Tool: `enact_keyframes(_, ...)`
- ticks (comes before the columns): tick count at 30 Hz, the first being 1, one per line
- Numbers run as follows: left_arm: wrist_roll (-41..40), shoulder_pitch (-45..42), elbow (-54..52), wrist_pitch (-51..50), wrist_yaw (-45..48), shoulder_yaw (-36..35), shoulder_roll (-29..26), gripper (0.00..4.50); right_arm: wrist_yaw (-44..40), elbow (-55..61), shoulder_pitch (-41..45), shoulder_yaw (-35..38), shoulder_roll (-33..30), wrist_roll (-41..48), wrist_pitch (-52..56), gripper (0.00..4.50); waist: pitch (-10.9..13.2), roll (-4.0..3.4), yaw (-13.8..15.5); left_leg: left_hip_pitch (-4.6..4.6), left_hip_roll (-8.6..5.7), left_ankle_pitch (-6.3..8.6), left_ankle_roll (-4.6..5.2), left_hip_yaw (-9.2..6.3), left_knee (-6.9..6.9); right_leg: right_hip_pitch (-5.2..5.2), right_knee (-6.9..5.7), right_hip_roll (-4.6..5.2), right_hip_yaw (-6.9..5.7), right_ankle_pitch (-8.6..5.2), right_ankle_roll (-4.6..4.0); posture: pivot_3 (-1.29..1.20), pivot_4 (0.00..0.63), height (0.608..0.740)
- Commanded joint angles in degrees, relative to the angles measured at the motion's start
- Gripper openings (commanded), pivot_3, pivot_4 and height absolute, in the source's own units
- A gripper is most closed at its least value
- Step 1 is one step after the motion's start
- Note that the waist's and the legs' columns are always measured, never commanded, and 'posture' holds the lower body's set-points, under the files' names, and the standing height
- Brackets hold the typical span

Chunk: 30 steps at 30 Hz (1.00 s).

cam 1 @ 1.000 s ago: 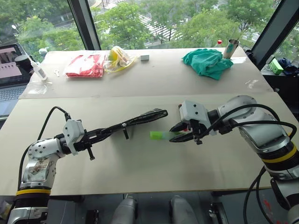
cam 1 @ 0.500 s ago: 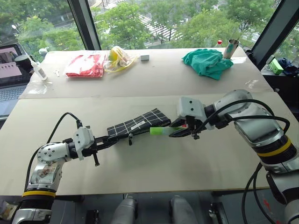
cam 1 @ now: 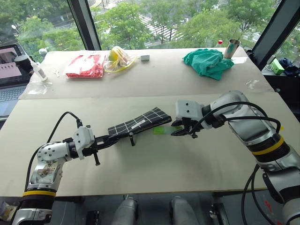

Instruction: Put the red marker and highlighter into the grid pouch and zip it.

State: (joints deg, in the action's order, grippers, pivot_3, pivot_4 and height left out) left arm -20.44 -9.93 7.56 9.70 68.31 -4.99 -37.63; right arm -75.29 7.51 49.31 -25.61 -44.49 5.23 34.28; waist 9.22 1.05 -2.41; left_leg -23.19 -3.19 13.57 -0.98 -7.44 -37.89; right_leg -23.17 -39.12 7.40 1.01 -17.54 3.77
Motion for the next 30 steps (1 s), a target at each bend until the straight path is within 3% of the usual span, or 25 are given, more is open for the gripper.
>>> enact_keyframes(1,-0.76,0.22,-0.78,0.45,0.21,-0.31,0.02,0.00,-1.21,2.43,-0.08,2.64,-1.33,1.29,-0.10,1.03,0.00,0.00,0.00,0.00,0.00,0.00,0.00,-0.01,0.00,0.00,0.00,0.00,0.00,0.00,0.00,0.00,0.150,0.740)
enact_keyframes(30,-0.58,0.32,-0.20,0.84,0.47,-0.14,0.27,0.00,-0.69,-2.07,1.63,3.15,0.44,-0.38,0.03,1.03,0.00,0.00,-0.02,0.00,0.00,0.00,0.00,-0.01,0.00,-0.01,0.00,0.00,0.00,0.00,0.00,0.00,0.150,0.740)
